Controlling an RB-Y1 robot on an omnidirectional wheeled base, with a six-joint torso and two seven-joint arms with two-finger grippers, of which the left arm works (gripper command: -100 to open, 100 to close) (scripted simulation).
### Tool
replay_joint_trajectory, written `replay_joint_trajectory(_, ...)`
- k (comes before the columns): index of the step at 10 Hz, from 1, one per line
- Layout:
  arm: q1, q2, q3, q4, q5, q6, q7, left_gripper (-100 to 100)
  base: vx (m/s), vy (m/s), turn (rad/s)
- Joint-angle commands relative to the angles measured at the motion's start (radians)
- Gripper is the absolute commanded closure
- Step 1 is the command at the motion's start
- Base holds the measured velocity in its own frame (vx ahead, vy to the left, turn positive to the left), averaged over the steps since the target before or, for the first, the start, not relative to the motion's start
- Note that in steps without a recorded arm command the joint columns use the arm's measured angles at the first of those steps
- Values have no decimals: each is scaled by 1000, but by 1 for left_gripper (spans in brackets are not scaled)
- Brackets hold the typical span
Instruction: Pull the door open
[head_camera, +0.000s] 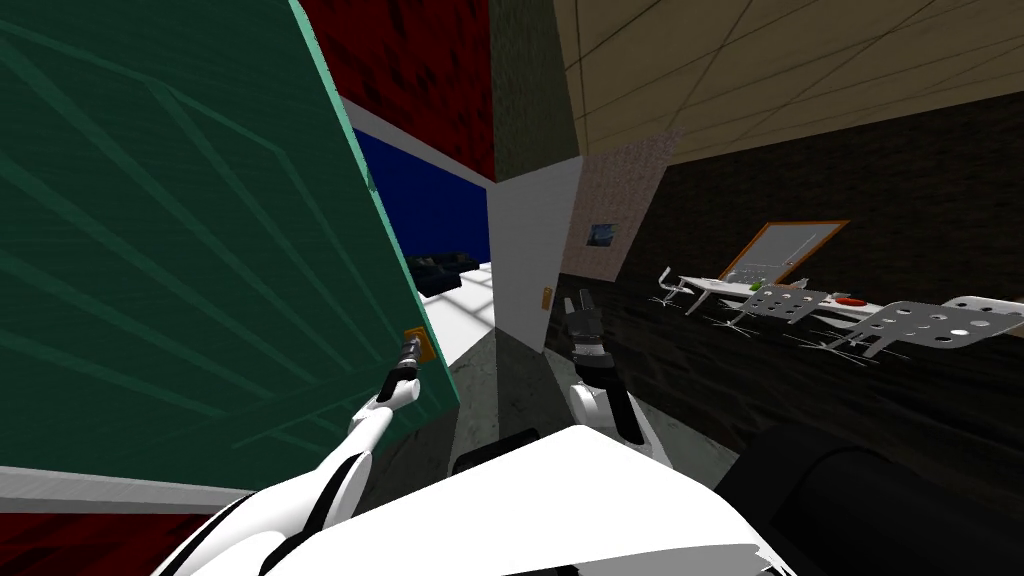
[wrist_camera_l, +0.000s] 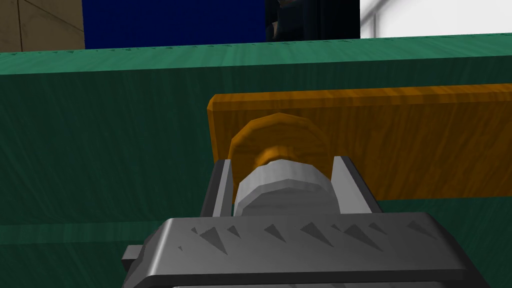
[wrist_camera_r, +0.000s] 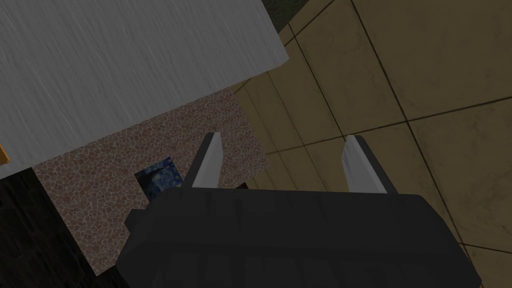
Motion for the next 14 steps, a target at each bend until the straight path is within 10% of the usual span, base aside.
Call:
replay_joint_trajectory(1,3,-1,-18,-1,-8,-1,16,100,-237,46,-102)
replay_joint_trajectory(14,7,9,-121,-18,-51,-4,110,100,-173,68,-82)
